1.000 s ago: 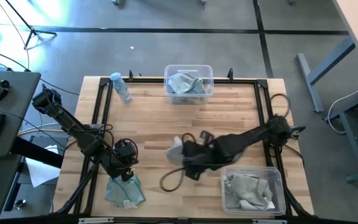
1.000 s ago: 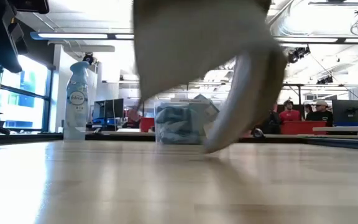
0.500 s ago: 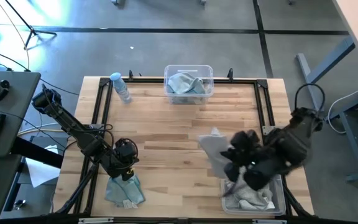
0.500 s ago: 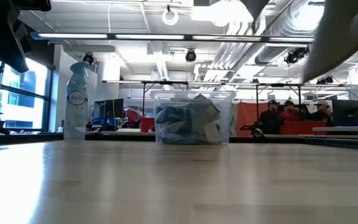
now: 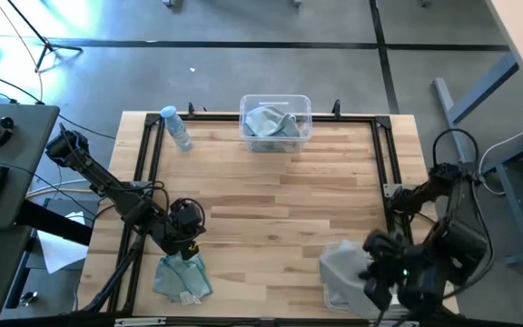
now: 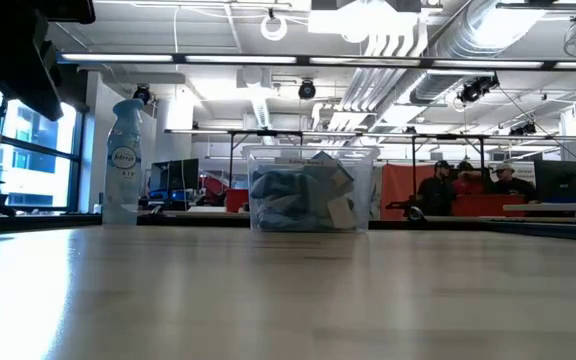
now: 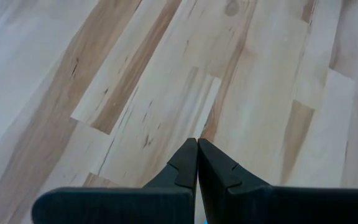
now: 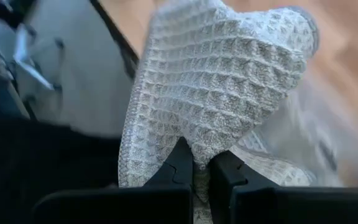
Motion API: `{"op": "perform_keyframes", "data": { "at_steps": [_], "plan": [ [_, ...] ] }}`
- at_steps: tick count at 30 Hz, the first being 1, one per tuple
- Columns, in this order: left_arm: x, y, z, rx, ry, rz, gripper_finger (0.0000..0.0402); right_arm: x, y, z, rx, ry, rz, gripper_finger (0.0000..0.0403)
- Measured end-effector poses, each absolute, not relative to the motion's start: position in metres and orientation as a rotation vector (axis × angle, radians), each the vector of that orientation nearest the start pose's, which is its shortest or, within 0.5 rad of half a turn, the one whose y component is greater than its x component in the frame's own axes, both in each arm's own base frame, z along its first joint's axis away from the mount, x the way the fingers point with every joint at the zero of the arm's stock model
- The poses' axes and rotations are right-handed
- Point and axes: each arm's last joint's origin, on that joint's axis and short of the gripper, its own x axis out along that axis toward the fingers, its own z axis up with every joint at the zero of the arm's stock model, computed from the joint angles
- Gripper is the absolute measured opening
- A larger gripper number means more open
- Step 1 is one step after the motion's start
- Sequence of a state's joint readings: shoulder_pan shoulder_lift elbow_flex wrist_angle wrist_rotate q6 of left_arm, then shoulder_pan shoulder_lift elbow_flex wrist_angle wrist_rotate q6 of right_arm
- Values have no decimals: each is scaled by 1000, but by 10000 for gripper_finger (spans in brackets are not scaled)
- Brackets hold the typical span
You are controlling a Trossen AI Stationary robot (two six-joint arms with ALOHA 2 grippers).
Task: Sort microfiber towel by color & place in baskets
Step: Put the gray towel into the bottom transparent bin
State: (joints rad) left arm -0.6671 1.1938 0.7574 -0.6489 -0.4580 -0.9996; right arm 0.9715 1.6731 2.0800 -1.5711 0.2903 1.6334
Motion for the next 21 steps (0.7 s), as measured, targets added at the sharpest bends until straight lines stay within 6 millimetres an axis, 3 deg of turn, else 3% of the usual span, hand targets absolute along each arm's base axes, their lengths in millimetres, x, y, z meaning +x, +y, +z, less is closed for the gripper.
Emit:
{"op": "perform_keyframes", "data": {
  "at_steps": [5, 12, 16, 21],
  "plan": [
    [179, -120, 217, -332, 887, 261, 0, 160, 254, 417, 835, 1309, -306, 1],
    [184, -117, 219, -316, 865, 242, 0, 152, 274, 404, 848, 1360, -363, 1],
    [188, -116, 220, -310, 866, 204, 0, 146, 270, 382, 784, 1325, -458, 0],
    [191, -113, 220, -332, 887, 181, 0, 131, 249, 359, 749, 1318, -577, 0]
  ]
}}
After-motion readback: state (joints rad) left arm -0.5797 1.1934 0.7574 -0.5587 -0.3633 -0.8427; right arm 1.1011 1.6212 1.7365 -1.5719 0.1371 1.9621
